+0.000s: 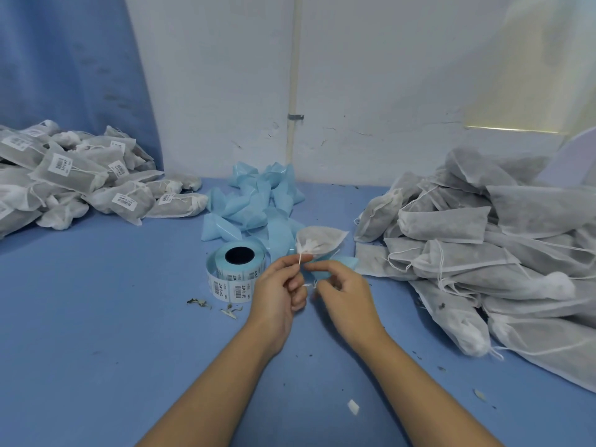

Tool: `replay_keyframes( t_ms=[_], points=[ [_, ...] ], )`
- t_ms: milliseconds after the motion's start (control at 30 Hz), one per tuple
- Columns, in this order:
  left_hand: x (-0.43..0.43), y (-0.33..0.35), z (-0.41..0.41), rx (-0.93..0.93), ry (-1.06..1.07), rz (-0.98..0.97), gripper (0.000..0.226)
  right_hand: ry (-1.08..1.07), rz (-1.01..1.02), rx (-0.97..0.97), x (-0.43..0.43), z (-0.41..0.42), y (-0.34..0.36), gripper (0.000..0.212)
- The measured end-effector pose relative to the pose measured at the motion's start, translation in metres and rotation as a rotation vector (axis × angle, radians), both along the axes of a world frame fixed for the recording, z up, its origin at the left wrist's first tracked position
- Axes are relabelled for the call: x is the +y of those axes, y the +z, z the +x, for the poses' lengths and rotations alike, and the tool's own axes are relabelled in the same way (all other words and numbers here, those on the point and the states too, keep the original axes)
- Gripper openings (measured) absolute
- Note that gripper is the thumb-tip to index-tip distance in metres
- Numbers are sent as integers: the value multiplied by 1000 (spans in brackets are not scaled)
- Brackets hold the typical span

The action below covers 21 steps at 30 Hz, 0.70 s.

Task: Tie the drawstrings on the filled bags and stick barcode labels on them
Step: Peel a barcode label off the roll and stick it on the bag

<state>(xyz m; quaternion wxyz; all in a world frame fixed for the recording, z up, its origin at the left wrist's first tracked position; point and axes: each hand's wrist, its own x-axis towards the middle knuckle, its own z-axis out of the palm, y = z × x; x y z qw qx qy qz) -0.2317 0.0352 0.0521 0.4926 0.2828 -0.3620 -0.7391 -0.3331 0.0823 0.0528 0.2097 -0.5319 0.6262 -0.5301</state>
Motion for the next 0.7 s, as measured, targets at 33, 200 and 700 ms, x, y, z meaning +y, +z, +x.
replay_keyframes(
  t_ms=[33, 200, 700],
  points=[
    [-1, -1, 1, 3, -1, -8, 28, 12, 37, 37, 0, 0, 0, 38],
    [-15, -4, 13, -36, 95, -101, 31, -142, 82, 127, -5, -6, -6, 21],
    [-13, -1, 10, -117, 170, -86, 28, -292, -62, -173, -10, -6, -8, 8]
  ],
)
